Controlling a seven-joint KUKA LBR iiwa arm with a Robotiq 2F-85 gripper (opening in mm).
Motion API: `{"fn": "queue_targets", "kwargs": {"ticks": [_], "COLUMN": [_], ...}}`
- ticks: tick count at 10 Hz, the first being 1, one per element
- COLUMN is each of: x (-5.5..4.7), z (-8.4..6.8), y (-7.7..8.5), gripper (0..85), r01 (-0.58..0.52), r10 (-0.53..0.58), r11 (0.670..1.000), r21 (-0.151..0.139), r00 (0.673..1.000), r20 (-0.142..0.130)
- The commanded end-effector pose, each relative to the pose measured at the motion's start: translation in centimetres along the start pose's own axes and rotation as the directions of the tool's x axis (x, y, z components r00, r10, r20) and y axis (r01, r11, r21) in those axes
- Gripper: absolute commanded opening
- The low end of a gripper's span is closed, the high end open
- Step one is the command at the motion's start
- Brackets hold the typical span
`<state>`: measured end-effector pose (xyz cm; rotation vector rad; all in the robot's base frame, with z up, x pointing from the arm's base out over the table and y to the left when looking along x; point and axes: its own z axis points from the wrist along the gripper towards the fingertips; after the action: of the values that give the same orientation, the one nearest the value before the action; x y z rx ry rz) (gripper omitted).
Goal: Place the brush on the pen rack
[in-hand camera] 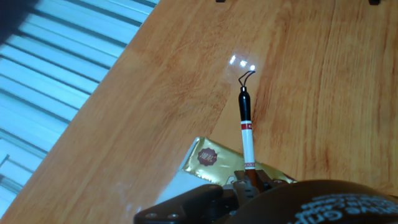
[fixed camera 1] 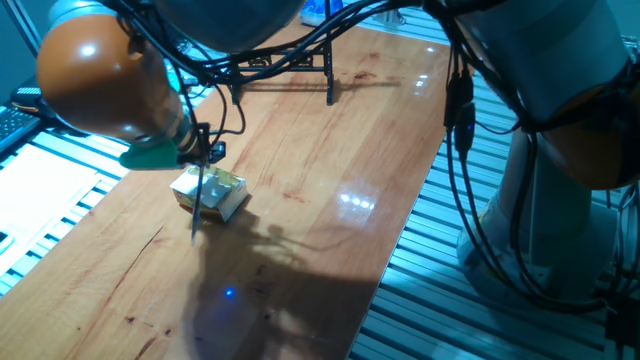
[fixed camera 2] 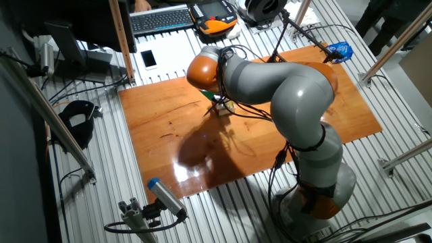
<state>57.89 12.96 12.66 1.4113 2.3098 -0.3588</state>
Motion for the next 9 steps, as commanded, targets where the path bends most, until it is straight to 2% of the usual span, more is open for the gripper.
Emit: {"fn": "queue_targets", "kwargs": {"ticks": [1,3,5,6,9], "x": [-0.1,-0.2,-0.4,-0.5,0.0], "z": [-0.1,-0.1,-0.2,-0.3,-1.2], "y": [-0.2,-0.3,-0.7,-0.9,-0.9], "gripper": [0.0,0.0,0.0,0.0,0.0], "r01": [0.009,0.017,0.009,0.008,0.023], "r10": [-0.009,-0.017,-0.009,-0.008,-0.02], "r11": [1.0,1.0,1.0,1.0,0.999], "r21": [-0.006,-0.005,-0.003,0.001,0.024], "r00": [1.0,0.999,0.999,1.0,0.993], "r20": [0.003,0.038,0.042,0.022,-0.116]}}
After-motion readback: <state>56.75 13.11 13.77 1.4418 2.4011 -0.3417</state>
